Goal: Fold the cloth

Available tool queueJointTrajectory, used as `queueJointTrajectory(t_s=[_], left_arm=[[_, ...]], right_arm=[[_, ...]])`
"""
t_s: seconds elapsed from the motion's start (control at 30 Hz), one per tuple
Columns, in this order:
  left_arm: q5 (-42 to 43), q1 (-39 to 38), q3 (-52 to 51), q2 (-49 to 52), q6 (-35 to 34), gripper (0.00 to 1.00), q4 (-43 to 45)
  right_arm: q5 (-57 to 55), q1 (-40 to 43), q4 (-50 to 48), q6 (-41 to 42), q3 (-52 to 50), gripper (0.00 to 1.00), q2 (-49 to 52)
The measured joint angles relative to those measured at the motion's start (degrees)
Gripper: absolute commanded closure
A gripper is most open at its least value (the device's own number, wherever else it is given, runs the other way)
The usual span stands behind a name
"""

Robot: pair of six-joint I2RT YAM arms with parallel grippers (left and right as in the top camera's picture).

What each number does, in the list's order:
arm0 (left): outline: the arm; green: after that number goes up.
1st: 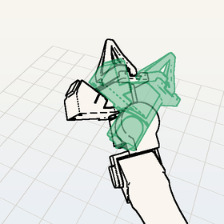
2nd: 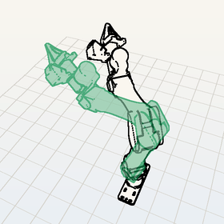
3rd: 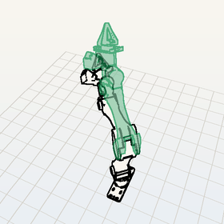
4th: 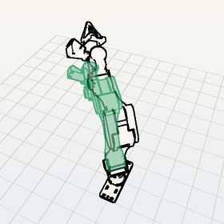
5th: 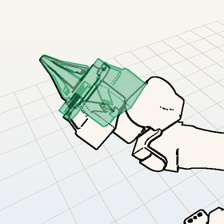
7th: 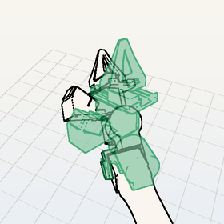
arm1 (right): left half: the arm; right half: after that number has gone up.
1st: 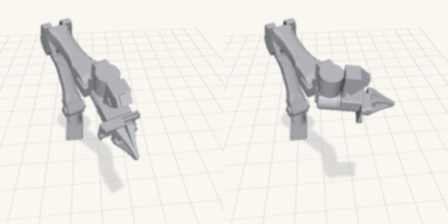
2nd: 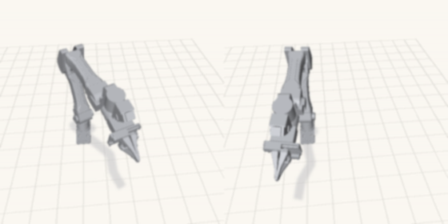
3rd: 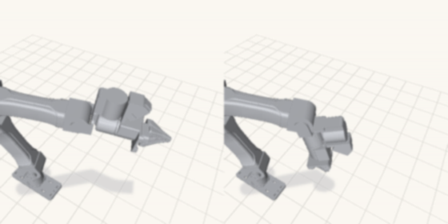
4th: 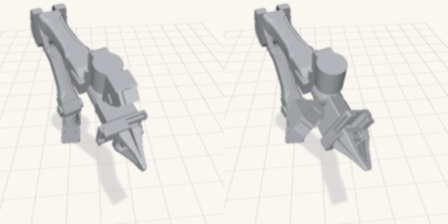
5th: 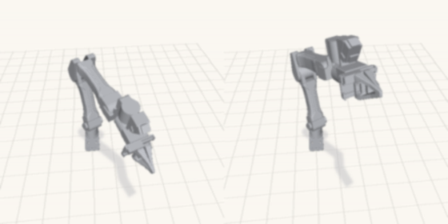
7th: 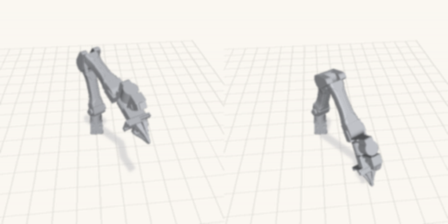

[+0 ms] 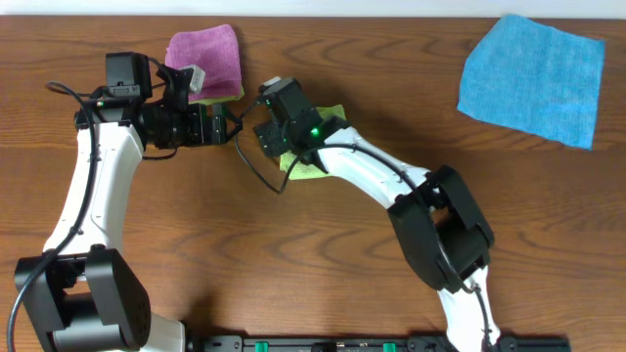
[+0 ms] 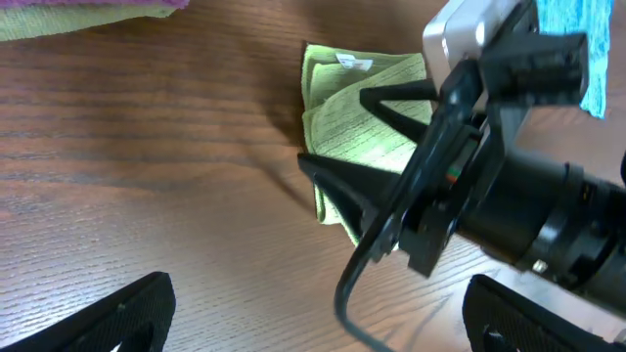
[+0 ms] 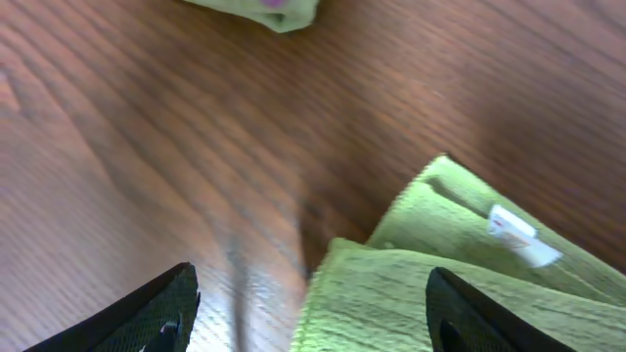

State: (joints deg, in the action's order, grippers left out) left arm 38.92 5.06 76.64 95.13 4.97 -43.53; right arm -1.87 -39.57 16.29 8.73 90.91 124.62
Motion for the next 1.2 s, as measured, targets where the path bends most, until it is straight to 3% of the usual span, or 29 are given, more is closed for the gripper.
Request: queueJointTrajectory(t_s=[0.77,1.03,1.2], left_arm=[[-0.28,0.00,0.00,0.00,0.00,0.05,-0.59],[-0.33,0.00,0.00,0.00,0.00,0.05,-0.61],[-0.33,0.00,0.00,0.00,0.00,0.05,-0.59]], right_arm=[[-6.97,-0.37,-4.59,1.11,0.11,0.38,4.66],[-7.10,-0.37,-3.43,1.77,0.11,0.61,4.90],[-7.17,-0.37,-3.45,1.92,0.11,0.69,4.90]])
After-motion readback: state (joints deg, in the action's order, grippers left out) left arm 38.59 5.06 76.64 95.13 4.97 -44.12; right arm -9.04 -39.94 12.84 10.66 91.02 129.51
